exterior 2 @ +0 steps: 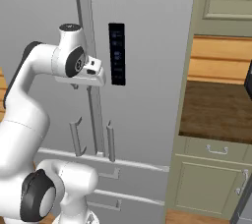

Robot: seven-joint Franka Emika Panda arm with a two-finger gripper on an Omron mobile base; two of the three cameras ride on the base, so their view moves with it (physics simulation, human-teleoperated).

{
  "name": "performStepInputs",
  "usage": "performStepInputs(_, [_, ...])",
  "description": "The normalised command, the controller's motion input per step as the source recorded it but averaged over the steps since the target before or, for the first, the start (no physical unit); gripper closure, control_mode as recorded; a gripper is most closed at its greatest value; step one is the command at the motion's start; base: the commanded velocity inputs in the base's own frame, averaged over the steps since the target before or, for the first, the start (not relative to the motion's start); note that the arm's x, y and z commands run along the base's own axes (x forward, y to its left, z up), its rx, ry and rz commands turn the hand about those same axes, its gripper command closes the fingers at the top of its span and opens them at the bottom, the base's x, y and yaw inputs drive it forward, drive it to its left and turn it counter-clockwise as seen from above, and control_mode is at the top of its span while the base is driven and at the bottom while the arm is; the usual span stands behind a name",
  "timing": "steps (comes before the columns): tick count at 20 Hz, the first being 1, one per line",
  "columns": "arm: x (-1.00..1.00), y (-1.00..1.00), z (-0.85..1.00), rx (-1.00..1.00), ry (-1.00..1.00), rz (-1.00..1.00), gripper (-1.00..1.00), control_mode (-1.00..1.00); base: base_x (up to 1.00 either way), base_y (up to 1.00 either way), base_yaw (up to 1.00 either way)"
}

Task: Take the strawberry from the fridge and place it on top of the pancake, located on the dining counter.

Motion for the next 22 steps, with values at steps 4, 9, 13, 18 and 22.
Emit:
performStepInputs(4, [0.00,0.00,0.00,0.00,0.00,0.00,-1.00,1.00,-0.04,0.00,0.00])
performStepInputs(9, [0.00,0.00,0.00,0.00,0.00,0.00,-1.00,1.00,-0.57,-0.05,0.00])
performStepInputs(13, [0.00,0.00,0.00,0.00,0.00,0.00,-1.00,1.00,-0.79,0.00,0.00])
performStepInputs(18, [0.00,0.00,0.00,0.00,0.00,0.00,-1.00,1.00,-0.75,0.00,0.00])
performStepInputs(22, [0.00,0.00,0.00,0.00,0.00,0.00,-1.00,1.00,-0.57,-0.01,0.00])
